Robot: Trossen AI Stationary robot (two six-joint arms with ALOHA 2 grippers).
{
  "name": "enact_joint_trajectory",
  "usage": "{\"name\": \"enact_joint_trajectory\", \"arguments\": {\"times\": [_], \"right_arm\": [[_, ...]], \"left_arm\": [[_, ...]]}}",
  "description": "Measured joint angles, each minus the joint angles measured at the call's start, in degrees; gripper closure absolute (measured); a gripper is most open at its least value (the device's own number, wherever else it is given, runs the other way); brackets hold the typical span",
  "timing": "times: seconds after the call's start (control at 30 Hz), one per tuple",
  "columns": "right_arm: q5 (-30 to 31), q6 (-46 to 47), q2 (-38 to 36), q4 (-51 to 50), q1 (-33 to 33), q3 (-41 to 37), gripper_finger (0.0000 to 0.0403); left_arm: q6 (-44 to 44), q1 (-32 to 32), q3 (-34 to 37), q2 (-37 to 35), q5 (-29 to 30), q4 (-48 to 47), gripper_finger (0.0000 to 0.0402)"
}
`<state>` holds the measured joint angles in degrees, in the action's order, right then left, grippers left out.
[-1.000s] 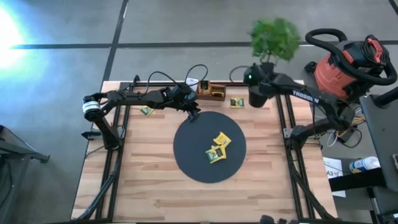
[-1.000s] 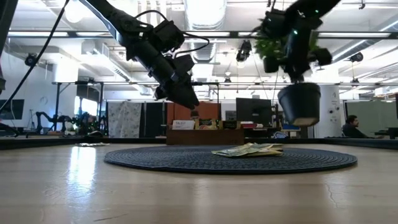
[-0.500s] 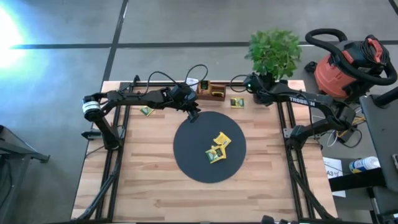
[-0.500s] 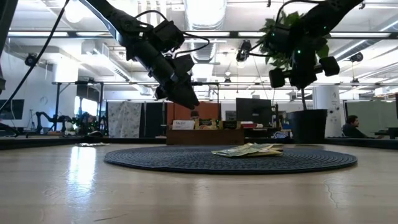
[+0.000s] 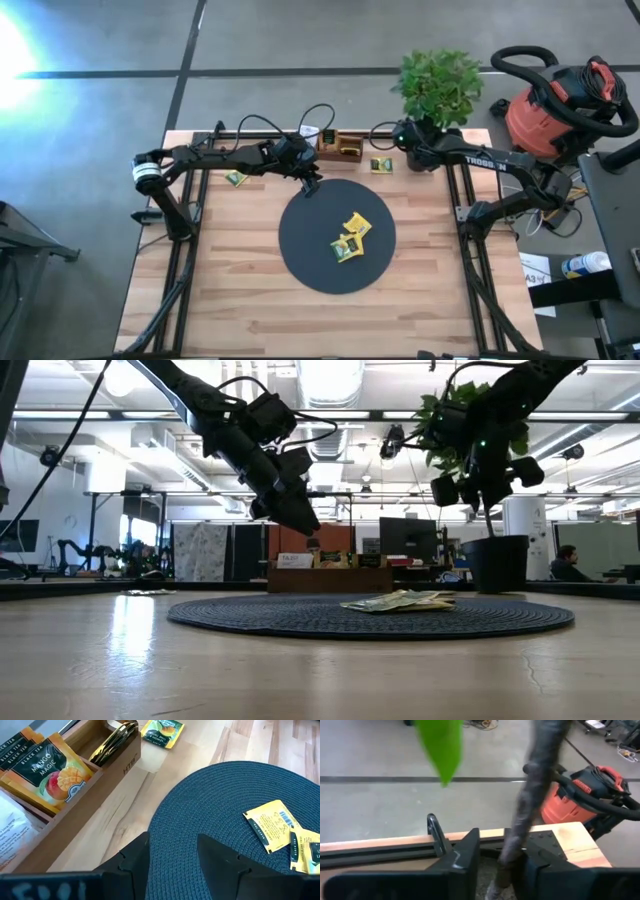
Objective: Pick & Place Tea
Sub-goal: Adjust the black potted plant
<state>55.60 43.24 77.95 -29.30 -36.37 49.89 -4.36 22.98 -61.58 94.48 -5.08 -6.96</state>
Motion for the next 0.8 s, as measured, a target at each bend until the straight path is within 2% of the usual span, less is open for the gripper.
{"name": "enact_joint_trajectory", "arguments": {"times": [0.2, 0.43, 0.67, 0.8], "right_arm": [[-1.9, -0.2, -0.1, -0.6, 0.8, -0.1, 0.0235], [-12.1, -0.2, -1.4, -5.6, 2.5, 0.2, 0.0158], [-14.9, 2.2, -5.7, -13.7, 6.3, 0.2, 0.0131], [-20.7, 2.2, -8.3, -19.2, 6.6, 0.2, 0.0133]], "left_arm": [[-0.2, 0.0, 0.0, 0.0, 0.0, 0.0, 0.0243], [-0.6, 0.0, 0.0, 0.0, 0.0, 0.0, 0.0243], [-0.6, 0.0, 0.0, 0.0, 0.0, 0.0, 0.0243], [-0.6, 0.0, 0.0, 0.0, 0.0, 0.0, 0.0243]]}}
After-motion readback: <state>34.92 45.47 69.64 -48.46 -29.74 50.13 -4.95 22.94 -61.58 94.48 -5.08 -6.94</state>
